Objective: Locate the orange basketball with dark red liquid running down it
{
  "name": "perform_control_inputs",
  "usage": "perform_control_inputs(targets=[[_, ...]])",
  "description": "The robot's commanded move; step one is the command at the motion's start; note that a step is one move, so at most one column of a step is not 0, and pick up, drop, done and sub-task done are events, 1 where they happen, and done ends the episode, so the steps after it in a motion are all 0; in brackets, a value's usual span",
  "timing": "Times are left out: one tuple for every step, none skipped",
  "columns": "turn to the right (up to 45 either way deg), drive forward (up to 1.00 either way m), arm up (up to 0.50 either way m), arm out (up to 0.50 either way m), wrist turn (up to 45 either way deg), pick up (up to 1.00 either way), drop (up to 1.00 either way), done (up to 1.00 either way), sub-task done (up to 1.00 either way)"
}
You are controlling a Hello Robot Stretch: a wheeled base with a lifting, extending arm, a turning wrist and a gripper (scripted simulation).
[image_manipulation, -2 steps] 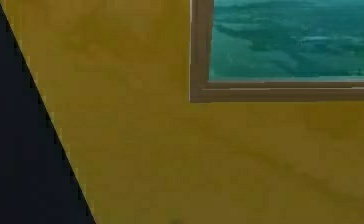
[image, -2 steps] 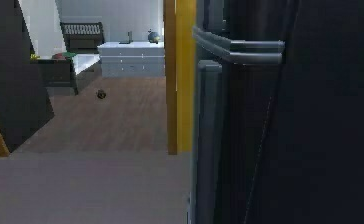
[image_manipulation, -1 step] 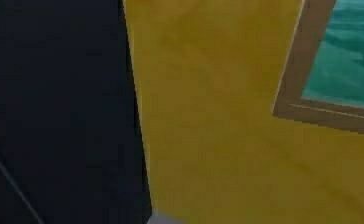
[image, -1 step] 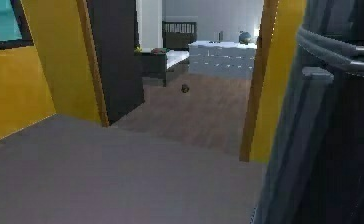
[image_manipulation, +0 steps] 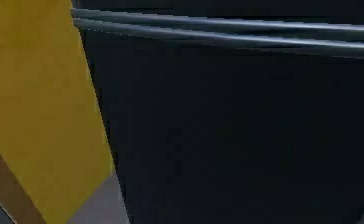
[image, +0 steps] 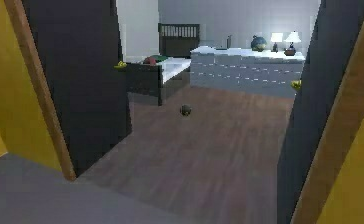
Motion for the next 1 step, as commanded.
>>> perform_control_inputs(targets=[[0.0,1.0,0.0,0.0,0.0,0.0,0.0,0.0,0.0]])
